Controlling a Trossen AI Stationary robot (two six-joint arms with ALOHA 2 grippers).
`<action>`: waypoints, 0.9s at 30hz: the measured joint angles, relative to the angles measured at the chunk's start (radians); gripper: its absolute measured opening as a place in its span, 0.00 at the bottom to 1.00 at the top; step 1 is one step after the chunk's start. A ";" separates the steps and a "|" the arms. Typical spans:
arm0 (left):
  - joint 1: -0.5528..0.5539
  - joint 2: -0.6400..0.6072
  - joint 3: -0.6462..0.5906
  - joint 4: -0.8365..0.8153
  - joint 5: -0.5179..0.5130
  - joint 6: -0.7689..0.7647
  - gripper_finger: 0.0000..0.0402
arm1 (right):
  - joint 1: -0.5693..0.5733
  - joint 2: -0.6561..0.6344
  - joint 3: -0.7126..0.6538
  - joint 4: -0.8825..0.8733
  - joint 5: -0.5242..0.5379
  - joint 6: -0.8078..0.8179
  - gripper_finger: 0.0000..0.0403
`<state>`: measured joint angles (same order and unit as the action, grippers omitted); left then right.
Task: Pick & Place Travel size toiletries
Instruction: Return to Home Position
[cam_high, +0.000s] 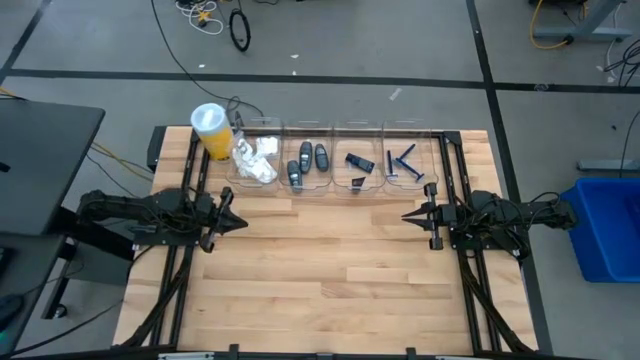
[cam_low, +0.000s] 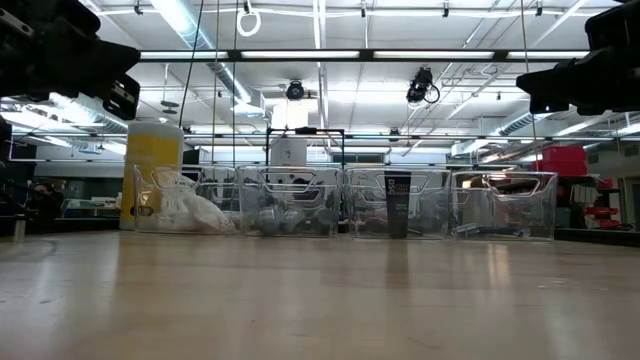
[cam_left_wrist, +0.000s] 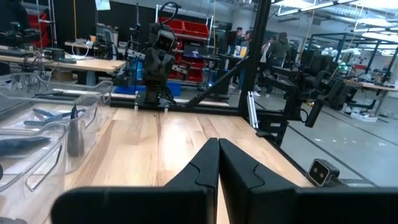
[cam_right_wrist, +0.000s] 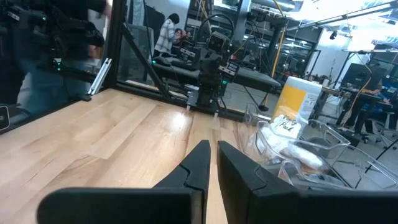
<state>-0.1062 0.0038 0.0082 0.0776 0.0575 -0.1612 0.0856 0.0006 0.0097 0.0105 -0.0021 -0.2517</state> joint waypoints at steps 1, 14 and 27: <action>0.000 0.006 0.000 -0.001 0.001 0.000 0.04 | 0.000 0.000 0.000 0.000 0.000 0.000 0.10; 0.000 0.010 0.000 -0.004 0.003 0.000 0.04 | 0.000 0.000 0.000 0.000 0.000 0.000 0.10; 0.000 0.010 0.000 -0.004 0.003 0.000 0.04 | 0.000 0.000 0.000 0.000 0.000 0.000 0.10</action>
<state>-0.1059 0.0135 0.0082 0.0734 0.0605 -0.1616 0.0856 0.0006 0.0097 0.0105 -0.0021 -0.2517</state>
